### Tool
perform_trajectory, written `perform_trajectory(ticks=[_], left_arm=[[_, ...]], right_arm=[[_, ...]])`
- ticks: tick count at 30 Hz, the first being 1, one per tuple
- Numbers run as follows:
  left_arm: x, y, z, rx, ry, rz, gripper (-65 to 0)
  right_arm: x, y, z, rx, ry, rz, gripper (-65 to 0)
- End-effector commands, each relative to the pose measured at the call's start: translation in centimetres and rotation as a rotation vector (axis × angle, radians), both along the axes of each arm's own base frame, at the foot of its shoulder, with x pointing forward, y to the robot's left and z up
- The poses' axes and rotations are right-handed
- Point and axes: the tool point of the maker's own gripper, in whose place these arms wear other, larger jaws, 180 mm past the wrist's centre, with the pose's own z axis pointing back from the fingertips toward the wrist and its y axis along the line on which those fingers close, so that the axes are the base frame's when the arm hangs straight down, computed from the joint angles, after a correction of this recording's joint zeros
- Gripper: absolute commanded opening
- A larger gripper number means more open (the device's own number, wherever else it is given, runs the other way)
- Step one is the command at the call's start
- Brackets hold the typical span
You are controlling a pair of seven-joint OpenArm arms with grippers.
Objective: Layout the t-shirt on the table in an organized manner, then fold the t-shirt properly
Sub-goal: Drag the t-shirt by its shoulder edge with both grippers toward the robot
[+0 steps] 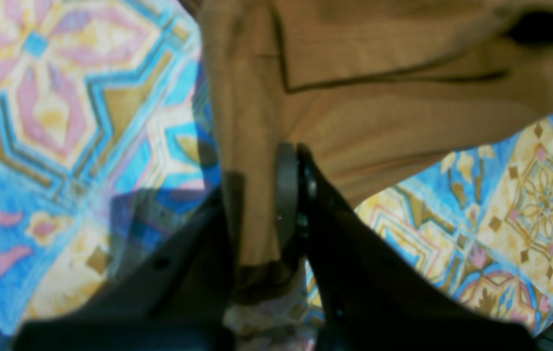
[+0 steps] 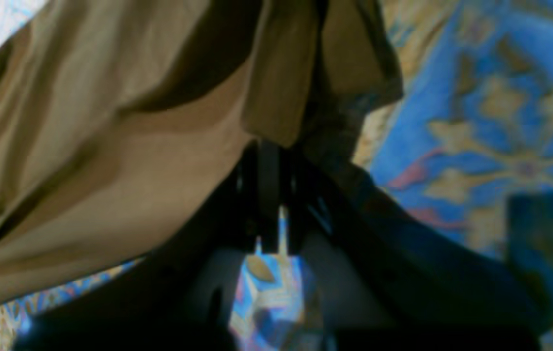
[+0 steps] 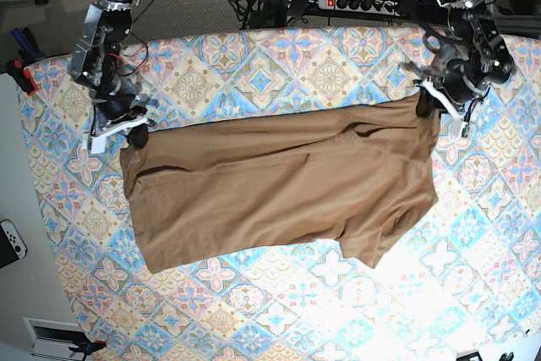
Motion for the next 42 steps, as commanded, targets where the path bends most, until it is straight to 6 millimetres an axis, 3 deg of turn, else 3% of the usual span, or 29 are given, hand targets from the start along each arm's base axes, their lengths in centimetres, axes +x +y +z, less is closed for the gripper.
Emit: perform_trajectory(ticks=[1,18,22,28,33,39,42], left_arm=[[-3.5,1.6,-2.1,0.092,0.172,-0.017,-65.0],[-10.1,1.6,-4.3,0.092,0.309,-0.026,-65.0],[-11.1,1.6,-4.5,0.092,0.328,-0.027,-65.0],[-11.7,1.3,-2.6,0.150,0.295,-0.073,-65.0],[-12.1,0.9,-1.0,0.198,0.272,-0.116,-65.0],[-13.0,2.0,-1.2,0.289,0.316,-0.135,-65.0],[-13.4,2.1,-1.5,0.316,0.336,-0.137,-65.0]], right_arm=[[-0.1,-1.0,0.6,-0.022,-0.017,-0.015,-65.0],[-5.3,-0.8,0.2,-0.071,0.038,0.014,-65.0],[-5.5,-0.8,0.2,-0.074,0.040,0.016,-65.0],[-7.2,-0.8,-0.6,-0.076,0.081,0.018,-65.0],[-7.4,-0.6,0.4,-0.100,0.061,0.035,-65.0],[-8.5,-0.6,0.7,-0.113,0.071,0.043,-65.0],[-9.0,-1.7,0.6,-0.122,0.079,0.015,-65.0]])
